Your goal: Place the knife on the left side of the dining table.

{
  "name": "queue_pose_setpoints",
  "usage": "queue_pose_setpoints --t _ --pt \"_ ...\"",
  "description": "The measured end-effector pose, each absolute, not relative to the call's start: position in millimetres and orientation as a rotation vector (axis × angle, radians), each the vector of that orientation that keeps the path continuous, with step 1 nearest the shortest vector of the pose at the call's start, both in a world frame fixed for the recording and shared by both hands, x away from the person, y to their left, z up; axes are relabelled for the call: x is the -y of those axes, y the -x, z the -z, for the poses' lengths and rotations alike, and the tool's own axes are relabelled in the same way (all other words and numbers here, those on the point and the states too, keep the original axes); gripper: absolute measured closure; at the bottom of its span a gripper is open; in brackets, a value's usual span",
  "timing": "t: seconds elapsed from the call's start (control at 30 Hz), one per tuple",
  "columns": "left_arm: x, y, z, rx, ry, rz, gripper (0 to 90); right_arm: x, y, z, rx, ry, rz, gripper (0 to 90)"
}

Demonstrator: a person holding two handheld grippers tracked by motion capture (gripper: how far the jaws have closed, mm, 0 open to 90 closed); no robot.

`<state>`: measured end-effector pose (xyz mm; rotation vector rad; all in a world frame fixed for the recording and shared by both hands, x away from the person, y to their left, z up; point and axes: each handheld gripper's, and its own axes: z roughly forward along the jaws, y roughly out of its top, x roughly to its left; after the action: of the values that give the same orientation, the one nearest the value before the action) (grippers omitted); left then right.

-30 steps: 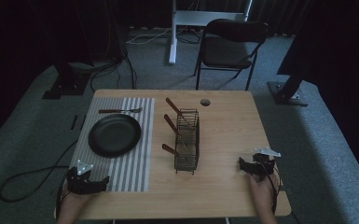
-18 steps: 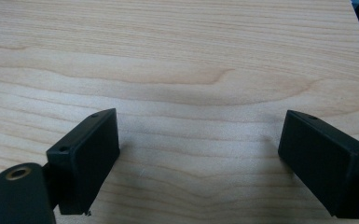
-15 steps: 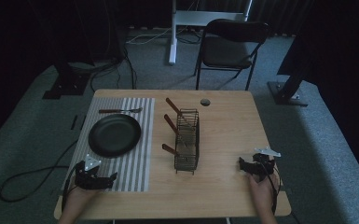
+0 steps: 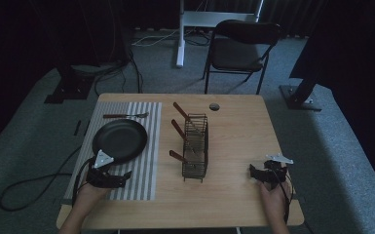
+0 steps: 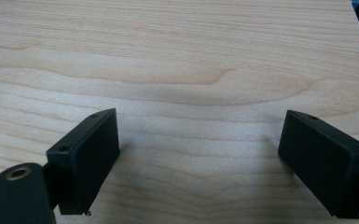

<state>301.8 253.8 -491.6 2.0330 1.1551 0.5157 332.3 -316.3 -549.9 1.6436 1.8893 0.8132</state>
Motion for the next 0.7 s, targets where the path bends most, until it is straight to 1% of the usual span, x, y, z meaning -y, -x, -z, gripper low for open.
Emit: queue_pose_setpoints --t 0.17,0.23,0.5,0.7 --pt "-248.4 -305.8 483.6 -1.121 -2.031 -0.520 1.6 316.3 -332.3 549.9 -1.889 -1.645 -0.813 11.4" --pt "-240.2 -311.5 471.5 -1.077 -2.033 -0.524 1.6 316.3 -332.3 549.9 -1.889 -1.643 -0.814 11.4" --pt "-229.8 -321.8 456.3 -1.009 -2.026 -0.494 1.6 316.4 -332.3 550.0 -1.889 -1.642 -0.814 11.4" --pt "-219.4 -330.3 442.5 -0.958 -2.014 -0.497 1.6 316.5 -332.3 550.0 -1.890 -1.642 -0.813 11.4"
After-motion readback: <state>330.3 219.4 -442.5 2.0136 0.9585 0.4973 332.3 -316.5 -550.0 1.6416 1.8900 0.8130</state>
